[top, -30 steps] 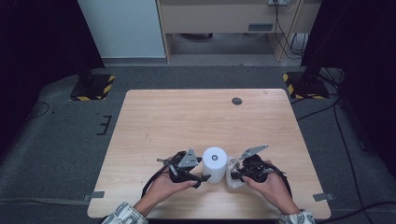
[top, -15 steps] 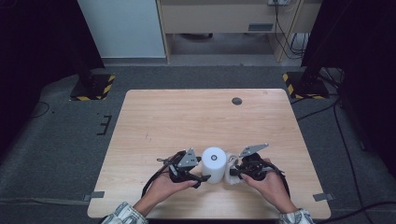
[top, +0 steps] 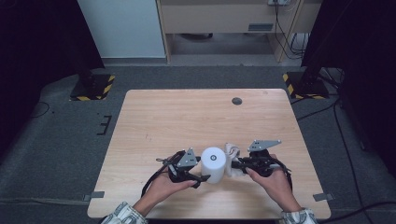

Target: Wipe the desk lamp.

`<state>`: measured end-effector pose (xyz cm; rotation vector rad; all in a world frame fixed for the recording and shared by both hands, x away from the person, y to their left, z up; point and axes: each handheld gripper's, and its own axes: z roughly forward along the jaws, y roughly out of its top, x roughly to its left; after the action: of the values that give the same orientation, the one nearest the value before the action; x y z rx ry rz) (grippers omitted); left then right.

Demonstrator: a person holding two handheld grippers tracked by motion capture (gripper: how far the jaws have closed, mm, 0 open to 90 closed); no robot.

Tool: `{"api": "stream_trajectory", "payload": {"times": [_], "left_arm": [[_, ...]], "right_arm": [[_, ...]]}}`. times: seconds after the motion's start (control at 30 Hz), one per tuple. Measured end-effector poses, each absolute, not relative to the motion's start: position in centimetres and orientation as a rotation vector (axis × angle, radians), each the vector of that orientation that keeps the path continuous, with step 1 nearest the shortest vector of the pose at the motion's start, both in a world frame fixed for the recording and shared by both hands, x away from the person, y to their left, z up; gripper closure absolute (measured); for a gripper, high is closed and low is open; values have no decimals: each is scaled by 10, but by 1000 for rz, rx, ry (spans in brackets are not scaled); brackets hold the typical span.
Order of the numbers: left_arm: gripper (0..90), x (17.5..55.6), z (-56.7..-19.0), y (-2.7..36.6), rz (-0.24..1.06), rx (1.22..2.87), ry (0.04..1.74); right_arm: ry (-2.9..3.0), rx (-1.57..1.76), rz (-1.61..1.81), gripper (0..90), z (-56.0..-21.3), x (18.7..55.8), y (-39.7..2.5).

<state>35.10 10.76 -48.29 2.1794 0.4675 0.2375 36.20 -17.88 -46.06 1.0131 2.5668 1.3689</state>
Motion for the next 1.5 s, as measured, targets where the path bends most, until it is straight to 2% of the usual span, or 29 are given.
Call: {"api": "stream_trajectory", "payload": {"times": [0.23, 0.53, 0.83, 1.07, 1.4, 1.5], "left_arm": [[229, 351, -483, 107, 235, 2182, 474], [219, 351, -483, 108, 234, 2183, 473], [218, 351, -483, 107, 236, 2190, 471], [227, 352, -483, 109, 243, 2185, 481], [243, 352, -481, 111, 245, 2173, 473], [189, 351, -474, 115, 218, 2133, 439]], "right_arm": [[2673, 1033, 1181, 797, -481, 367, -166], [2596, 989, 1324, 798, -459, 358, -172], [2704, 993, 1142, 801, -479, 363, -162], [2619, 970, 1282, 801, -456, 357, -168], [2679, 984, 1136, 800, -478, 363, -162], [2679, 983, 1136, 799, -479, 361, -163]]}}
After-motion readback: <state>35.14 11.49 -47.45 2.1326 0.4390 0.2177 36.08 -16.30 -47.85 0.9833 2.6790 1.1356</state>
